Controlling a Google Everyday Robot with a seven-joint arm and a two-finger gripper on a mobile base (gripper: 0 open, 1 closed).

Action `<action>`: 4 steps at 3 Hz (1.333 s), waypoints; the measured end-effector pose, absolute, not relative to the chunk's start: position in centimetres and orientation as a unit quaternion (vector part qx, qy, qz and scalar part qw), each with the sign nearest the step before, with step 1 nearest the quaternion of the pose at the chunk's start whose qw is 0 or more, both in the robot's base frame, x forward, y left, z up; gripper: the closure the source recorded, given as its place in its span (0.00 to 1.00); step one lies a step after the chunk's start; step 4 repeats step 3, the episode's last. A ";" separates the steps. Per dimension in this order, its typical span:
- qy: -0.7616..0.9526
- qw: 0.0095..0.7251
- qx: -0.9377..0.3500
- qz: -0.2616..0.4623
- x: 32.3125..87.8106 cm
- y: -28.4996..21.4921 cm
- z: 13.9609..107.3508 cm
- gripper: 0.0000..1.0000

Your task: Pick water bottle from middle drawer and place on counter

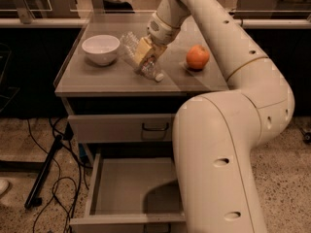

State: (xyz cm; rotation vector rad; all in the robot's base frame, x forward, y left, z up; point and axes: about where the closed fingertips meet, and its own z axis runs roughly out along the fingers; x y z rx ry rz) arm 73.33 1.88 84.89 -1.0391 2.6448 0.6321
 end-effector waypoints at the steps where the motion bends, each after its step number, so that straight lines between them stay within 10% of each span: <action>1: 0.903 0.115 -0.355 0.216 73.3 1.9 84.9 0.12; 4: 0.903 0.115 -0.355 0.216 73.3 1.9 84.9 0.00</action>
Offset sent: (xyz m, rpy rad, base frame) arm 0.0000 0.0000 0.0000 0.0000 0.0000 0.0000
